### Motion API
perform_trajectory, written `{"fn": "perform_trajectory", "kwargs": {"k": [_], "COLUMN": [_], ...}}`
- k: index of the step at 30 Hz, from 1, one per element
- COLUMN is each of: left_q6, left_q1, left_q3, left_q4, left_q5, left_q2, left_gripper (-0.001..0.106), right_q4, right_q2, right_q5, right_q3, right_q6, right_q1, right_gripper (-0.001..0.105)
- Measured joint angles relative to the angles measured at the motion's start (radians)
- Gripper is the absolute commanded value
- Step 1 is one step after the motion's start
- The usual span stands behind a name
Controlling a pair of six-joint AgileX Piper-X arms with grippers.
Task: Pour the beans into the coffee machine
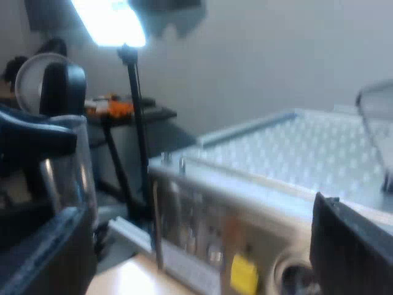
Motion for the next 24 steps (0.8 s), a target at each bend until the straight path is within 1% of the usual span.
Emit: {"fn": "perform_trajectory", "kwargs": {"k": [3, 6, 9, 10, 12, 15, 16, 17, 18, 20, 21, 22, 24], "left_q6": [0.006, 0.005, 0.005, 0.005, 0.007, 0.007, 0.007, 0.007, 0.007, 0.009, 0.009, 0.009, 0.009], "left_q1": [-0.029, -0.048, -0.048, -0.048, -0.068, -0.098, -0.139, -0.151, -0.175, -0.193, -0.243, -0.256, -0.303], "left_q3": [-0.062, -0.134, -0.197, -0.202, -0.25, -0.292, -0.331, -0.345, -0.377, -0.395, -0.465, -0.485, -0.567], "left_q4": [0.083, 0.134, 0.158, 0.161, 0.173, 0.174, 0.175, 0.173, 0.181, 0.185, 0.185, 0.186, 0.186], "left_q5": [-0.002, -0.03, -0.042, -0.042, -0.052, -0.051, -0.051, -0.051, -0.051, -0.051, -0.051, -0.051, -0.051], "left_q2": [0.0, 0.0, 0.0, 0.0, 0.006, 0.018, 0.042, 0.057, 0.082, 0.106, 0.171, 0.192, 0.28], "left_gripper": [0.013, 0.013, 0.013, 0.013, 0.013, 0.013, 0.013, 0.013, 0.013, 0.013, 0.013, 0.013, 0.013], "right_q4": [0.003, 0.003, 0.003, 0.003, 0.003, -0.001, -0.001, -0.001, -0.001, -0.001, -0.001, 0.001, 0.001], "right_q2": [-0.018, -0.046, -0.069, -0.073, -0.087, -0.093, -0.098, -0.099, -0.099, -0.099, -0.099, -0.099, -0.099], "right_q5": [0.039, 0.084, 0.142, 0.148, 0.178, 0.223, 0.253, 0.265, 0.286, 0.297, 0.319, 0.322, 0.346], "right_q3": [-0.022, -0.05, -0.058, -0.058, -0.058, -0.058, -0.058, -0.058, -0.06, -0.06, -0.06, -0.06, -0.06], "right_q6": [-0.016, -0.087, -0.12, -0.131, -0.162, -0.179, -0.182, -0.183, -0.188, -0.198, -0.206, -0.206, -0.206], "right_q1": [0.0, 0.0, 0.0, 0.0, 0.0, 0.0, 0.0, 0.0, 0.0, 0.0, 0.0, 0.0, -0.002], "right_gripper": [0.074, 0.074, 0.074, 0.074, 0.074, 0.074, 0.074, 0.074, 0.074, 0.074, 0.074, 0.074, 0.074]}}
